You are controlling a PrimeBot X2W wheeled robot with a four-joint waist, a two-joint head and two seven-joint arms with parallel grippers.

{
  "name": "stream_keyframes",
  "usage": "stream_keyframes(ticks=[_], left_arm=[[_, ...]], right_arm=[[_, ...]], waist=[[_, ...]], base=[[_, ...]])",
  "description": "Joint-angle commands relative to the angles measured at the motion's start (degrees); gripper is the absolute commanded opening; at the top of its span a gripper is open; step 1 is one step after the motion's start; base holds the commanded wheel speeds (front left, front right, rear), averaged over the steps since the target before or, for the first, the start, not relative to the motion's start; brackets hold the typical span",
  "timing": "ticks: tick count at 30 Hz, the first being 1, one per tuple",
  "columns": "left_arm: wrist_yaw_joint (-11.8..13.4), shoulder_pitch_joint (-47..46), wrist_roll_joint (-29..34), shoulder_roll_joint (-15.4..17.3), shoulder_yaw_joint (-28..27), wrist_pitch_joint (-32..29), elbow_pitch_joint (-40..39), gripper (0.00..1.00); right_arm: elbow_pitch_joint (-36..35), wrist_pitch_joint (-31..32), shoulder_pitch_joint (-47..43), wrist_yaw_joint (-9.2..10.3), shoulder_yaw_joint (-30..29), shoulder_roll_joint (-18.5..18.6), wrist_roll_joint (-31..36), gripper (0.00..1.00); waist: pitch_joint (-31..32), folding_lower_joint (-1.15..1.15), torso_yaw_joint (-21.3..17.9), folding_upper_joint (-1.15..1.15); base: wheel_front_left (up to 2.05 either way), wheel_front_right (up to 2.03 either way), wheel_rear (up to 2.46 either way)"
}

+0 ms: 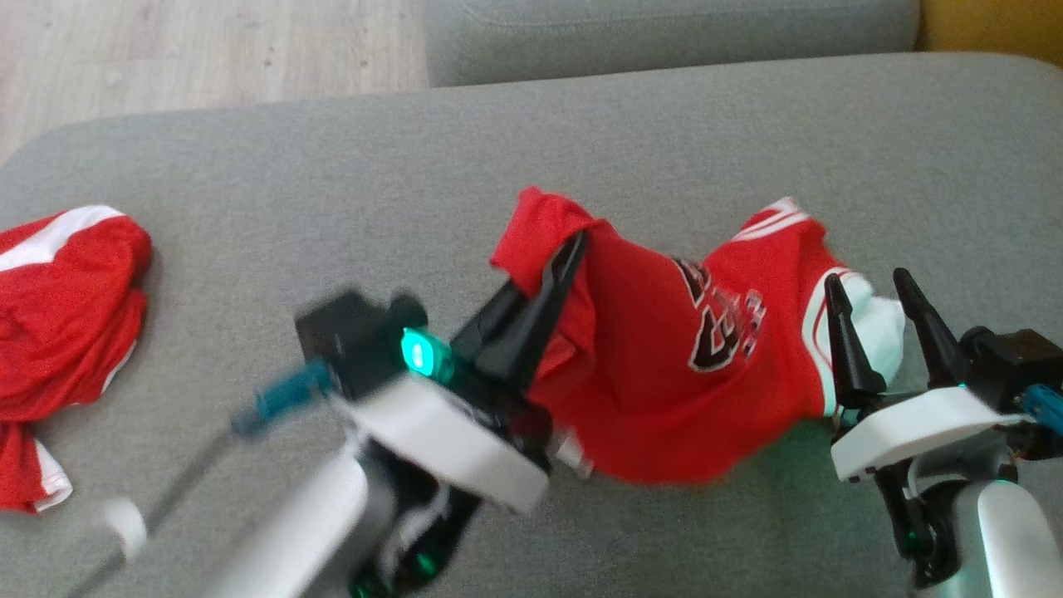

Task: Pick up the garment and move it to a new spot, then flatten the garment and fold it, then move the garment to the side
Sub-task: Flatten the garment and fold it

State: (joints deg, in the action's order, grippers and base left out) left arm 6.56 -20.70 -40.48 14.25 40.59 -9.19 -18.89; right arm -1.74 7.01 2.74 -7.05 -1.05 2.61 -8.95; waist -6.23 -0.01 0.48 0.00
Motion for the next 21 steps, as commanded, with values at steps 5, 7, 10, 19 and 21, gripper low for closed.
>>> stream_keyframes(ticks=[5,7,10,19,21], left_arm=[[-2.7,-10.1,-6.7,3.7,-6.6,-6.6,2.0,0.0],[-3.2,-12.2,-8.0,5.1,-8.8,-7.5,5.7,0.0],[-4.6,-14.7,-6.9,8.0,-11.1,-6.7,12.9,0.0],[-9.8,-19.3,-0.7,15.3,-13.8,1.9,35.8,0.0],[-10.2,-20.5,0.4,16.5,-14.2,3.9,39.6,0.0]], right_arm=[[-2.2,-0.4,2.0,-0.44,2.1,0.3,-1.1,1.0],[-1.9,-0.7,2.2,-0.44,2.7,0.3,-1.5,1.0],[-1.5,-1.3,2.7,-0.44,3.6,0.3,-2.2,1.0],[-0.5,-3.1,6.8,-0.44,7.2,0.3,-3.3,1.0],[-0.2,-3.6,7.7,-0.44,7.9,0.3,-3.6,1.0]], waist=[[0.2,0.01,-1.0,0.0],[-0.3,0.01,-1.9,0.0],[-1.7,0.01,-3.5,0.0],[-7.4,0.01,-9.6,0.0],[-8.5,0.01,-10.7,0.0]], base=[[0.0,0.0,0.0],[0.0,0.0,0.0],[0.0,0.0,0.0],[0.0,0.0,0.0],[0.0,0.0,0.0]])
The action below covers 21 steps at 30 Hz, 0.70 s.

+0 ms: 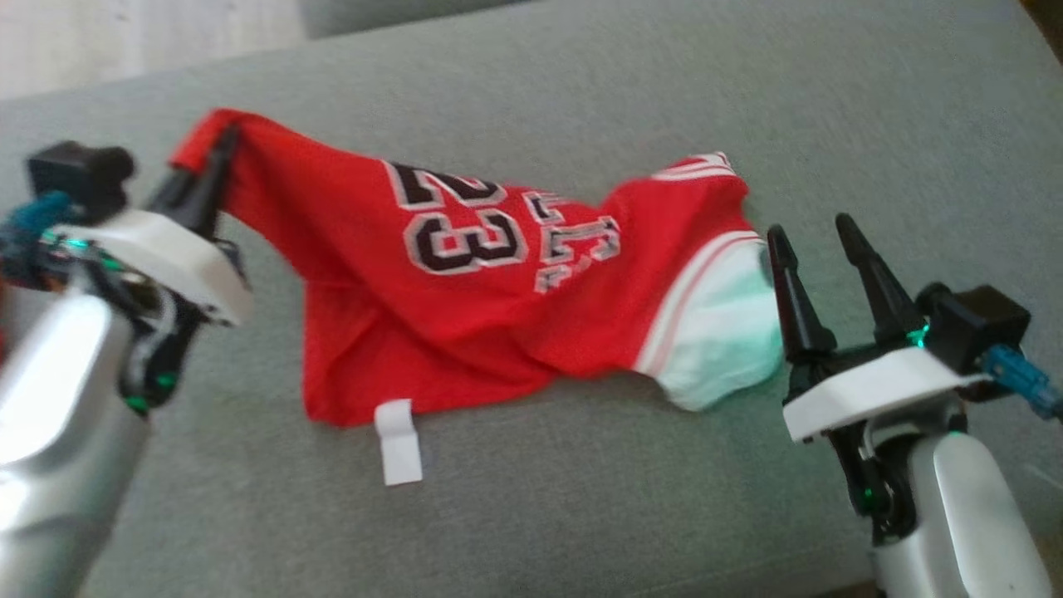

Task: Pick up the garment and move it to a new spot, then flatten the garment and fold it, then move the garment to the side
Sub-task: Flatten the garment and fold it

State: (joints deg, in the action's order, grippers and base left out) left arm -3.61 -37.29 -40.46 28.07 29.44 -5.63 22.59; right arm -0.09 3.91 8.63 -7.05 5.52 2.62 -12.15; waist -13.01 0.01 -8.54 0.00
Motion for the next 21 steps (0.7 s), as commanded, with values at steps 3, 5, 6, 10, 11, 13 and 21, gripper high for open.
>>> stream_keyframes(ticks=[3,5,6,10,11,13,21], left_arm=[[0.4,-5.3,1.9,3.6,-3.9,3.6,2.3,0.0],[0.8,-5.6,2.3,3.5,-4.0,4.9,4.6,0.0],[0.7,-5.6,2.3,3.2,-3.9,5.3,5.5,0.0],[0.7,-5.5,2.6,0.7,-2.9,7.5,8.2,1.0],[0.6,-5.3,2.5,0.0,-2.6,7.7,8.8,1.0],[0.8,-4.4,1.7,-1.7,-2.7,9.0,9.5,1.0],[2.5,4.3,-1.8,-6.8,-5.0,17.4,6.8,1.0]], right_arm=[[-1.4,-1.3,2.8,-0.44,1.9,0.3,-0.7,1.0],[-0.9,-1.7,3.2,-0.44,1.9,0.3,-0.8,1.0],[-0.7,-1.8,3.3,-0.44,1.8,0.3,-0.8,1.0],[0.2,-1.7,3.4,-0.44,1.0,0.3,-0.3,1.0],[0.3,-1.6,3.4,-0.44,0.8,0.3,-0.1,1.0],[0.5,-1.3,3.4,-0.44,0.5,0.3,0.3,1.0],[0.7,1.5,1.6,-0.44,-1.6,0.3,1.3,1.0]], waist=[[-2.7,-0.01,-2.8,0.0],[-2.9,-0.01,-3.0,0.0],[-2.9,-0.01,-3.0,0.0],[-1.7,-0.01,-1.9,0.0],[-1.3,-0.01,-1.6,0.0],[0.1,-0.01,-0.9,0.0],[5.3,-0.01,1.8,0.0]], base=[[0.0,0.0,0.0],[0.0,0.0,0.0],[0.0,0.0,0.0],[0.0,0.0,0.0],[0.0,0.0,0.0],[0.0,0.0,0.0],[0.0,0.0,0.0]])
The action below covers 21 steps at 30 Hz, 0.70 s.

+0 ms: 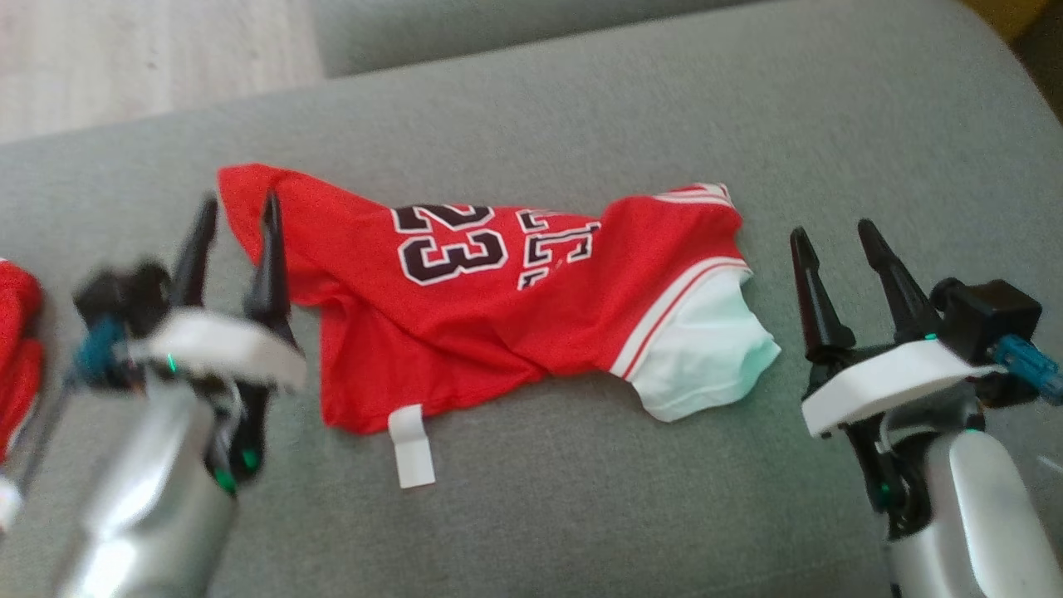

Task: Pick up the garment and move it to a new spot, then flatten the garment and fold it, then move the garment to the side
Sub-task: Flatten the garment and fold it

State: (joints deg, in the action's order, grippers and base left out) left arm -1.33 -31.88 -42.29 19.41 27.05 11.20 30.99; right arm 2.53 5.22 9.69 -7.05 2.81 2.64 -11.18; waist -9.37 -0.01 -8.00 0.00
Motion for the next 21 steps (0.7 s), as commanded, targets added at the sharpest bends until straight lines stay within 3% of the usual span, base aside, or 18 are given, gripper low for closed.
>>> stream_keyframes(ticks=[1,7,11,21], left_arm=[[0.8,0.8,-0.2,1.3,-3.0,1.5,-2.7,1.0],[4.9,14.5,1.9,-0.7,-6.0,3.7,-12.6,1.0],[7.1,23.2,5.9,-1.9,-10.2,3.8,-20.1,1.0],[6.6,33.4,11.0,-1.8,-13.6,3.8,-24.2,1.0]], right_arm=[[-2.0,0.8,0.1,-0.44,0.7,0.2,0.5,1.0],[-2.5,4.3,-3.7,-0.44,-2.8,0.2,2.3,1.0],[-2.6,3.5,-6.3,-0.44,-4.7,0.2,4.8,1.0],[-2.5,-0.8,-10.7,-0.44,-5.5,0.2,5.3,1.0]], waist=[[2.2,0.01,1.7,0.0],[4.5,0.01,3.9,0.0],[5.5,0.01,5.3,0.0],[9.0,0.01,6.6,0.0]], base=[[0.0,0.0,0.0],[0.0,0.0,0.0],[0.0,0.0,0.0],[0.0,0.0,0.0]])
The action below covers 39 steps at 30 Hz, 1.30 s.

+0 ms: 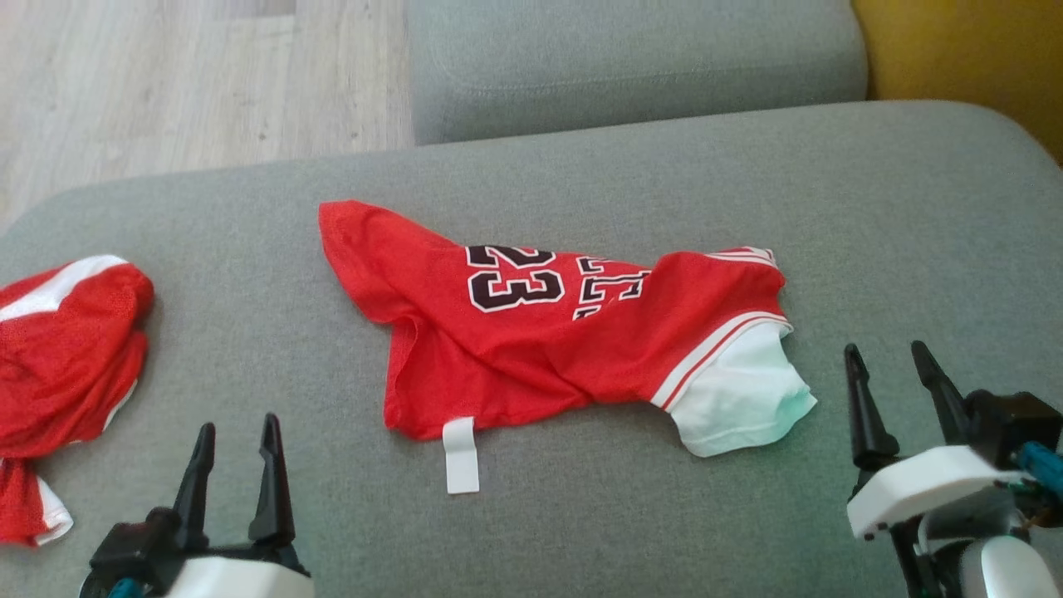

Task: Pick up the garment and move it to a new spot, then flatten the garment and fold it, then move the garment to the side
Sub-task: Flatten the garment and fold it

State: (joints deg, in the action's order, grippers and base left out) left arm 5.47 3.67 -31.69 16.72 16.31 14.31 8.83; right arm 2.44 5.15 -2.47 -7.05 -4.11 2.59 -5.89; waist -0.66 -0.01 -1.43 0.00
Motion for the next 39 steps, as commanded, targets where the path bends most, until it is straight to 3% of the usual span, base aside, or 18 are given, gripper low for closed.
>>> stream_keyframes(ticks=[1,15,23,30,36,39], left_arm=[[-0.2,-1.9,0.5,0.8,-3.0,0.7,-2.0,1.0],[-0.8,-1.9,2.1,0.8,-2.7,0.7,-1.4,1.0],[-0.7,-4.7,4.7,0.8,1.0,-2.4,-1.4,1.0],[-3.2,-13.0,5.5,-3.3,6.7,-8.1,9.2,1.0],[-1.4,-18.3,5.2,-6.2,6.9,-10.0,20.5,1.0],[-1.7,-19.5,4.6,-7.2,7.1,-10.3,23.2,1.0]], right_arm=[[-2.7,-0.9,1.3,-0.44,1.7,0.3,-0.1,1.0],[-3.6,0.3,1.3,-0.44,4.4,0.3,-1.2,1.0],[-3.8,0.5,2.1,-0.44,5.2,0.3,-1.6,1.0],[-2.5,0.6,4.2,-0.44,7.9,0.3,-2.3,1.0],[-1.2,0.2,6.2,-0.44,10.0,0.3,-2.8,1.0],[-0.6,-0.1,6.6,-0.44,10.3,0.3,-3.0,1.0]], waist=[[0.5,0.01,-0.1,0.0],[0.2,0.01,-0.9,0.0],[-1.2,0.01,-0.9,0.0],[-3.8,0.01,-1.6,0.0],[-6.0,0.01,-3.6,0.0],[-6.6,0.01,-4.4,0.0]], base=[[0.0,0.0,0.0],[0.0,0.0,0.0],[0.0,0.0,0.0],[0.0,0.0,0.0],[0.0,0.0,0.0],[0.0,0.0,0.0]])
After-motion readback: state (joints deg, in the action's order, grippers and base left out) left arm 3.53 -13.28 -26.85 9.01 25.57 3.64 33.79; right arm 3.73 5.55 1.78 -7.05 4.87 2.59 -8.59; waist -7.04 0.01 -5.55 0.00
